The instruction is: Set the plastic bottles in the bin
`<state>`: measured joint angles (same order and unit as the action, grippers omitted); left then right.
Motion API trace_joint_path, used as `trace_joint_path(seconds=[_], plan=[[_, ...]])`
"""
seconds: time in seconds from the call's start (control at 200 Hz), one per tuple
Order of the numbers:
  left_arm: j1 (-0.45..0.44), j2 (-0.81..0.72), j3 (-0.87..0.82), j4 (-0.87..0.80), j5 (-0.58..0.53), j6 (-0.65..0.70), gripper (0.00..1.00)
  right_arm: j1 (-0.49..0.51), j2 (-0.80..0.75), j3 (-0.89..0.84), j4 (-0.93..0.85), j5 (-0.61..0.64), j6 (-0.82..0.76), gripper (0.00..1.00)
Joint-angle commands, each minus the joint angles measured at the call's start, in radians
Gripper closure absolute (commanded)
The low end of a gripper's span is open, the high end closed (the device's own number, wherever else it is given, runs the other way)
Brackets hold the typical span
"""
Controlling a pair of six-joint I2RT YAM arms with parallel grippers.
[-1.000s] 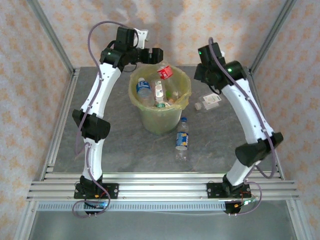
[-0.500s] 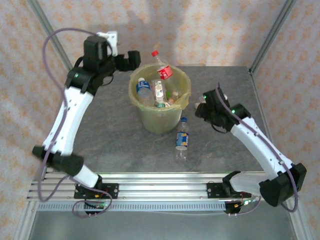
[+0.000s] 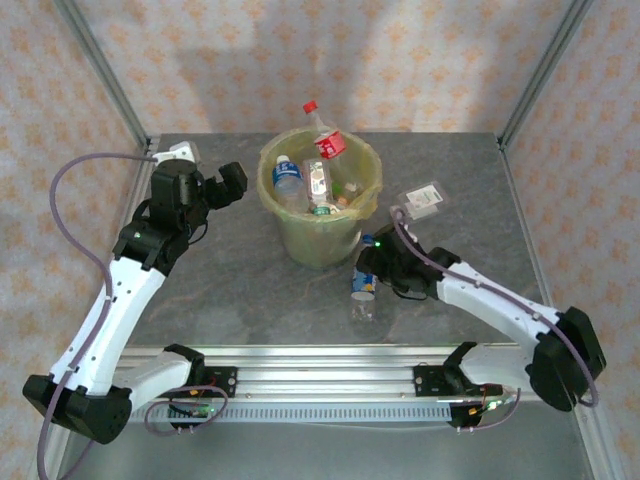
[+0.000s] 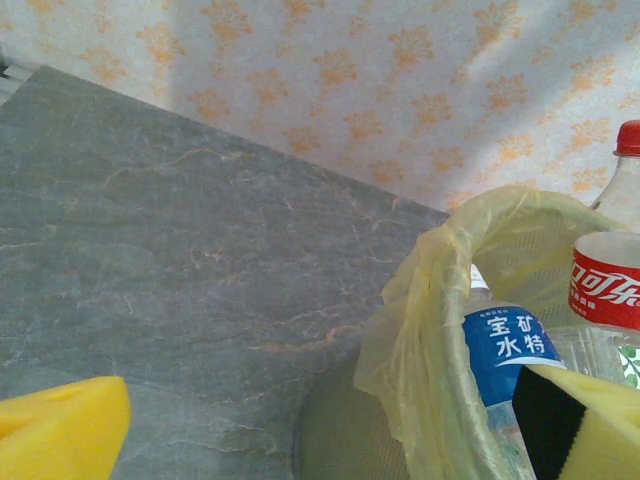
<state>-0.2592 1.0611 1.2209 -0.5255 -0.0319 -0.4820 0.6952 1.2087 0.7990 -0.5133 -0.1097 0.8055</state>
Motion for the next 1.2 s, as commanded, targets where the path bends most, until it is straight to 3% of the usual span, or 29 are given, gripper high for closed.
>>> trace_joint_path(seconds=[0.0,0.315,0.485,0.621,0.886,1.196], plan=[[0.007,-0.017,-0.004,0.041,-0.015,-0.031,0.00,0.007,0.043,-0.019,0.125,-0.003,0.039,0.22],[0.007,0.023,-0.016,0.047,0.024,-0.043,0.00,0.007,0.194,-0.026,0.104,0.053,0.044,0.27],[0.007,0.035,-0.018,0.050,0.035,-0.046,0.00,-0.017,0.268,-0.040,0.142,0.046,0.040,0.34],[0.007,0.044,-0.009,0.041,0.038,-0.044,0.00,-0.043,0.284,-0.053,0.156,0.045,0.028,0.45],[0.007,0.069,-0.002,0.043,0.047,-0.046,0.00,-0.108,0.085,-0.049,-0.001,0.146,-0.040,0.69],[0.005,0.091,0.005,0.050,0.082,-0.047,0.00,-0.111,-0.202,0.233,-0.310,0.448,-0.226,0.72]])
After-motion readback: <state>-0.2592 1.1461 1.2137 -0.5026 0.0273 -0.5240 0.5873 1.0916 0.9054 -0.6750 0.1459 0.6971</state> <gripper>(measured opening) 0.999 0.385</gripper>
